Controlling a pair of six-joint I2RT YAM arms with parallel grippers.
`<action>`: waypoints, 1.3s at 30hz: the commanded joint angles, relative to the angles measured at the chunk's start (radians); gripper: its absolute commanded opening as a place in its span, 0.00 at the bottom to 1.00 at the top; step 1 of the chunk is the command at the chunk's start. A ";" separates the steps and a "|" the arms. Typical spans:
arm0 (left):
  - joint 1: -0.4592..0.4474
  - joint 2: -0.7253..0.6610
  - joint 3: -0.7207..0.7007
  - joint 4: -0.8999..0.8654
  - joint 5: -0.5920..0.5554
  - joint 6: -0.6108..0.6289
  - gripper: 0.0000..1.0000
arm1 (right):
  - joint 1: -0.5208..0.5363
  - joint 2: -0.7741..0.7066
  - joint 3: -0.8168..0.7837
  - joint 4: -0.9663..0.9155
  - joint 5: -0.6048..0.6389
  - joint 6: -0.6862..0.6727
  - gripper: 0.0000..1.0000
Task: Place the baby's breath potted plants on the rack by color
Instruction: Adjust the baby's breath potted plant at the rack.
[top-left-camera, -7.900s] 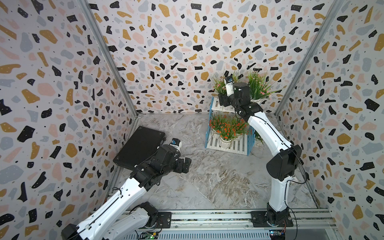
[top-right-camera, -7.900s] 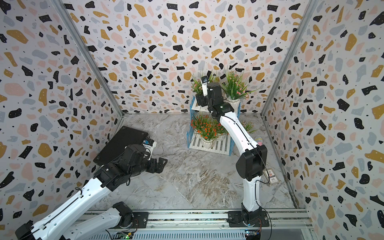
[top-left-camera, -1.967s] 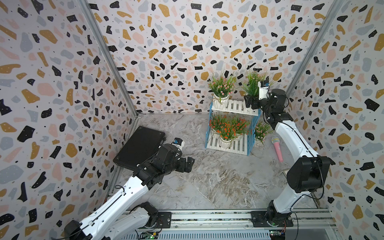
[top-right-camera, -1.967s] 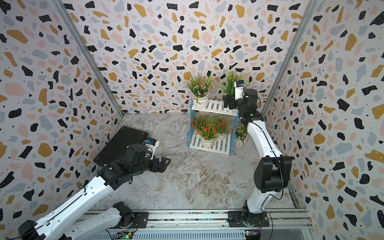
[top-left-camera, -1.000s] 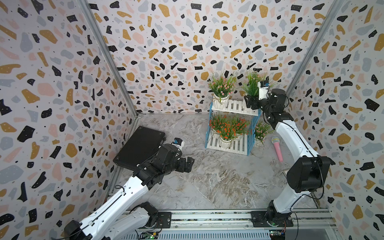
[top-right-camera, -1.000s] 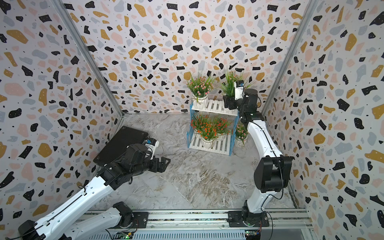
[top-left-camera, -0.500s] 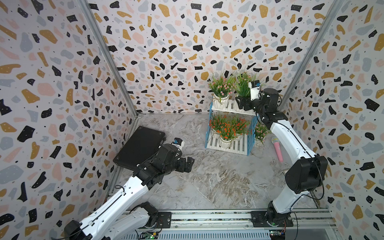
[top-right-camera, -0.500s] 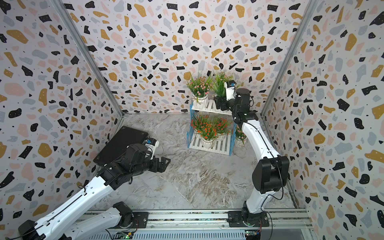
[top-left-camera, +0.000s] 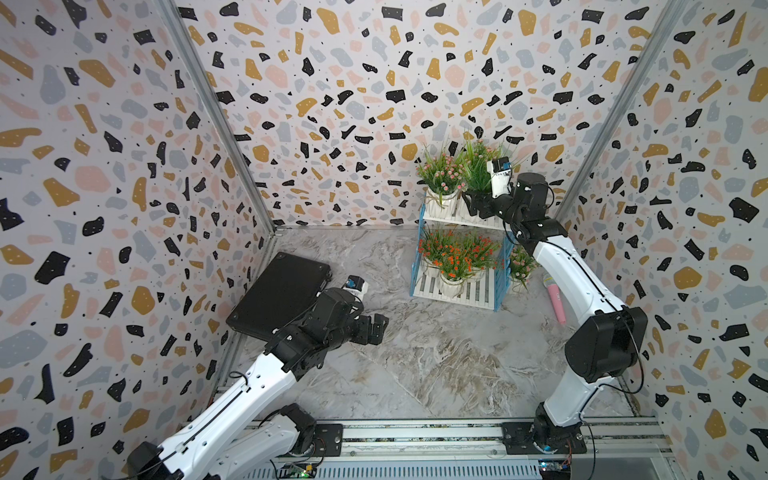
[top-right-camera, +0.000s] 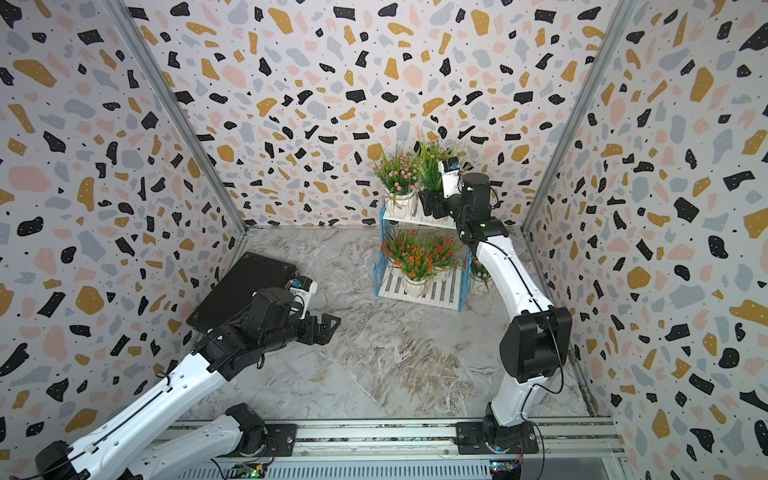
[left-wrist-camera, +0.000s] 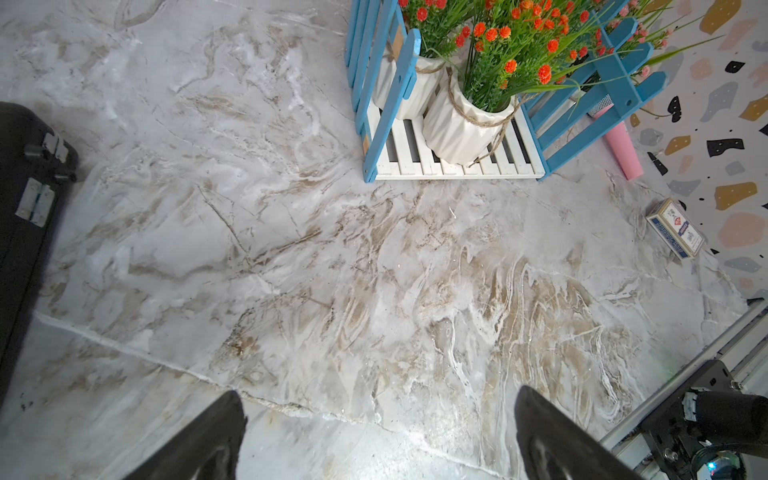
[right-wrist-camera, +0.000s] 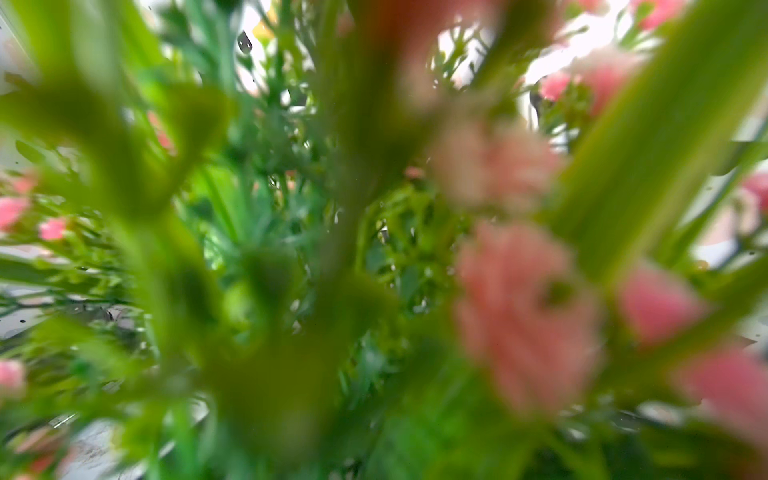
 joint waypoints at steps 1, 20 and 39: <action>0.001 -0.012 0.009 0.016 -0.008 0.004 0.99 | 0.009 -0.012 0.074 0.060 0.005 -0.015 0.67; 0.001 -0.007 0.015 0.016 -0.005 0.013 0.99 | 0.023 -0.010 0.066 0.017 0.004 -0.039 1.00; 0.001 -0.003 0.006 0.027 0.007 0.006 0.99 | 0.020 -0.147 -0.033 -0.015 0.036 -0.076 1.00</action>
